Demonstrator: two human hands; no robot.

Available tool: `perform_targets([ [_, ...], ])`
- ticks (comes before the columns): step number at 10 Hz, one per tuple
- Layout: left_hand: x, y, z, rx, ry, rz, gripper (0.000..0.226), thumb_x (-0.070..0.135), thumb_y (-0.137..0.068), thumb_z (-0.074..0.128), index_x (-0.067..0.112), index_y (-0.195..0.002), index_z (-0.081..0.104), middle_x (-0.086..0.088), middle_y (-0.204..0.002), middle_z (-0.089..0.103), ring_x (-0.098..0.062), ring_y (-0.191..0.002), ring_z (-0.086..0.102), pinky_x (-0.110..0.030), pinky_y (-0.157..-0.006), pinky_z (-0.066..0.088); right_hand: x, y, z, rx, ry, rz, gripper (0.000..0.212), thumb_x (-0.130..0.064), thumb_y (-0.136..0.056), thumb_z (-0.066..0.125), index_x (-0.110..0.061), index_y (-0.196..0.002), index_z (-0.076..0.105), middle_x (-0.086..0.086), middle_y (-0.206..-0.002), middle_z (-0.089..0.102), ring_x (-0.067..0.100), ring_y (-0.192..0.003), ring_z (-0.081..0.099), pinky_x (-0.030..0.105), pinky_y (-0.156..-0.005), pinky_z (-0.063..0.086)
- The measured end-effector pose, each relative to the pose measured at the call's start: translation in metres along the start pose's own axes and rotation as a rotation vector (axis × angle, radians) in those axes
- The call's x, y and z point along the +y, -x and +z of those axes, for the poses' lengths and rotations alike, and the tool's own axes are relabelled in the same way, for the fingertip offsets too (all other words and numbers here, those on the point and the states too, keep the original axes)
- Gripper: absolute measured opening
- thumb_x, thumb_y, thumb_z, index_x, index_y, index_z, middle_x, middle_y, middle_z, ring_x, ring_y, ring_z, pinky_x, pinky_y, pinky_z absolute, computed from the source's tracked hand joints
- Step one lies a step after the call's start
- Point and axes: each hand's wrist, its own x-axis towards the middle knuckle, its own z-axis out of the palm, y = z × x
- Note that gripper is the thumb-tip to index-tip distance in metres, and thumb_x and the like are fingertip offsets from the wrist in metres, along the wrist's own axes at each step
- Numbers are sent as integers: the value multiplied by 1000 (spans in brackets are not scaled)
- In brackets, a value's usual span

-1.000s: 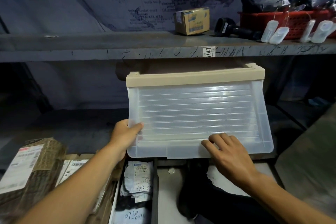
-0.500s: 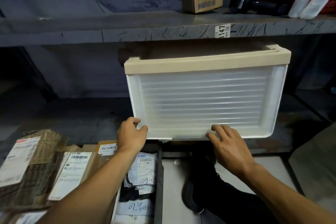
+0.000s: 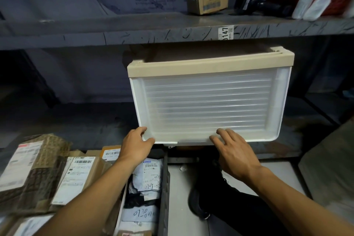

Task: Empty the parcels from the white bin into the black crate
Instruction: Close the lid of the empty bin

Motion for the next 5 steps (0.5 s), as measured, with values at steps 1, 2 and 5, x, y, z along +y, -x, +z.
perform_targets([
  [1,7,16,-12,-30,-10,9,56,23,-94,66,15,-147,50,-6,-144,55,-25,-129,53,-37,-106,44,-4,2,-15,-96,20,-19,66,-21,-83,63,-20,-145,40,10,-143,43,32,-128,46,37,-106,42],
  [2,13,36,-28,-5,-78,58,52,23,-97,63,16,-146,49,-3,-141,57,-15,-112,54,-28,-88,42,-11,9,-32,-176,9,12,67,-25,-95,54,-22,-155,24,10,-158,28,31,-144,30,37,-117,31],
  [5,-9,109,-89,138,-626,133,75,43,-99,52,20,-161,15,-6,-168,14,-27,-156,4,-49,-125,14,-49,53,-86,-33,-13,8,69,-43,-101,48,-25,-160,18,10,-167,20,30,-154,17,40,-123,19],
])
